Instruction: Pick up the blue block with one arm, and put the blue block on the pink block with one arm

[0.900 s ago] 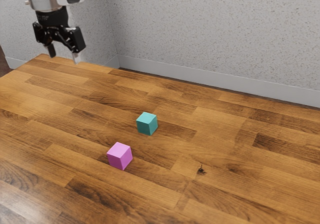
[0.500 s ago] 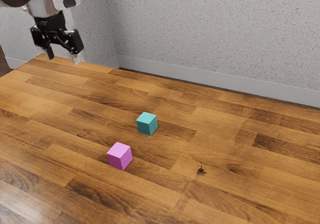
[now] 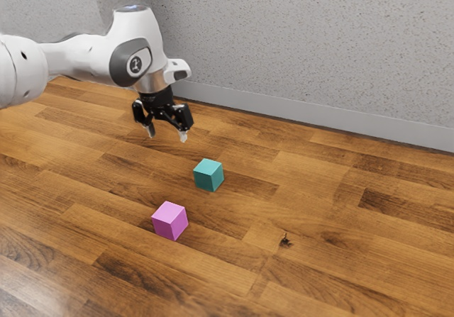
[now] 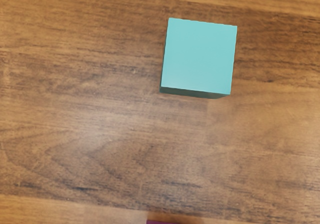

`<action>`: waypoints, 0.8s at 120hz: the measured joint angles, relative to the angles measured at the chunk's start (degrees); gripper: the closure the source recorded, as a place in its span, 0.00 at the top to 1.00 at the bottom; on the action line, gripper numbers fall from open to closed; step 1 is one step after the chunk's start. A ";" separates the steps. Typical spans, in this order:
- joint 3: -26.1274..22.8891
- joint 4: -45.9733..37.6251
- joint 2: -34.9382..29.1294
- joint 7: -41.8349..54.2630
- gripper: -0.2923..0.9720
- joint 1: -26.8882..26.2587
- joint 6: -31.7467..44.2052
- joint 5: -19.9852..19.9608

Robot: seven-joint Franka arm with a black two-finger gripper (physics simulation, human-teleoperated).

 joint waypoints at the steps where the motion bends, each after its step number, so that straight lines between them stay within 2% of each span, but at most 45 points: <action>1: -0.03 0.02 0.27 -0.03 0.77 0.00 0.26 -0.01; 44: -1.04 -6.82 2.57 -1.72 0.77 -1.27 11.40 -4.42; 60: -2.21 -5.48 5.64 -2.15 0.77 -1.25 13.12 -4.86; 96: -2.58 -4.76 8.32 -1.52 0.77 -1.12 15.89 -4.21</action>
